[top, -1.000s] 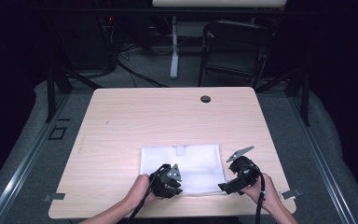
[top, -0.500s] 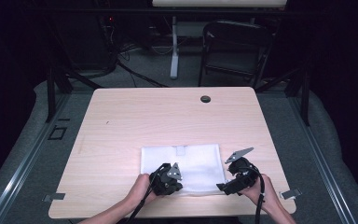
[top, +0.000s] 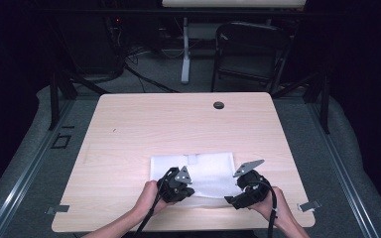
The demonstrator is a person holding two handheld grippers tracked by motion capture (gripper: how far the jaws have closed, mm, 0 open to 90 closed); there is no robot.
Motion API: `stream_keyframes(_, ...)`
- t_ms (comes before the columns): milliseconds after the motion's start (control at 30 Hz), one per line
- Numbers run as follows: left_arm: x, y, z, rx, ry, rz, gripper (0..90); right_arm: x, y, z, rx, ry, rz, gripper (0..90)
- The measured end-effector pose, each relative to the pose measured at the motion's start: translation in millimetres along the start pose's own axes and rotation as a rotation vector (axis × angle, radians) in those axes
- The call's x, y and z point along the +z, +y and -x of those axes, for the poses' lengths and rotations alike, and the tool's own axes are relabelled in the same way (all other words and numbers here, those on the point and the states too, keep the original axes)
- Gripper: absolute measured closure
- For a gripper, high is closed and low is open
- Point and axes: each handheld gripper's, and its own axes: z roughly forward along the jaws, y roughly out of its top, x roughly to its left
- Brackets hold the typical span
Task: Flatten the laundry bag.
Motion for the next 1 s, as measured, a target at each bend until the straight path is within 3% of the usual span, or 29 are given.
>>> stream_keyframes(267,-6.5,4.5,-6.1,-0.039,0.010,0.030,89.1,-1.0,4.2,-8.0,-0.029,-0.002,0.025,42.6)
stream_keyframes(467,-8.2,5.3,-6.4,-0.041,0.003,0.033,89.0,0.4,6.9,-11.5,-0.051,0.006,0.010,47.4)
stream_keyframes(667,-6.9,5.3,-7.3,-0.046,-0.007,0.026,89.1,2.1,9.3,-16.0,-0.074,0.016,0.030,53.7)
stream_keyframes(1000,-10.5,7.2,-10.0,-0.050,0.014,0.046,89.1,18.1,17.2,-38.6,-0.166,0.018,0.039,88.0)
